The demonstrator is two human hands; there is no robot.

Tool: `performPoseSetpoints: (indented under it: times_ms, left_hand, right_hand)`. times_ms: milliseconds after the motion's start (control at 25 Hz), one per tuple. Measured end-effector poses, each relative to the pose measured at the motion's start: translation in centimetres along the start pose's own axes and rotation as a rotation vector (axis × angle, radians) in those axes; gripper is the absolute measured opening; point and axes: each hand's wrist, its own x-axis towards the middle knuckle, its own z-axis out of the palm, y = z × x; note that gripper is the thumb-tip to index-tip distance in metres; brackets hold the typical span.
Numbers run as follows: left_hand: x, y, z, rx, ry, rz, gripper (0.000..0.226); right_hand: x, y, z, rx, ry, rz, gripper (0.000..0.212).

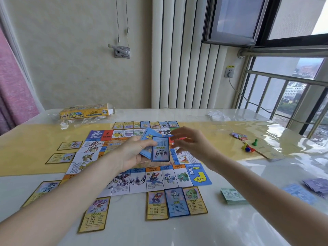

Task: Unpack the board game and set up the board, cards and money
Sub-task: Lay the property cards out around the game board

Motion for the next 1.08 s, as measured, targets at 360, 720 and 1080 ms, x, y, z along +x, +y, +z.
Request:
performPoseSetpoints:
  times_ms: [360, 720, 1080]
  left_hand:
    - [-1.0, 0.5, -0.5, 0.168, -0.092, 0.02, 0.023]
    - [-3.5, 0.5, -7.2, 0.366, 0.064, -0.03, 0.02]
    - [-3.3, -0.6, -7.5, 0.395, 0.075, -0.029, 0.013]
  right_hand:
    - [0.3, -0.8, 0.8, 0.294, 0.116, 0.242, 0.019]
    - [-0.5, -3.3, 5.0, 0.021, -0.318, 0.023, 0.018]
    - [0.0, -1.6, 9.6, -0.537, -0.669, -0.166, 0.014]
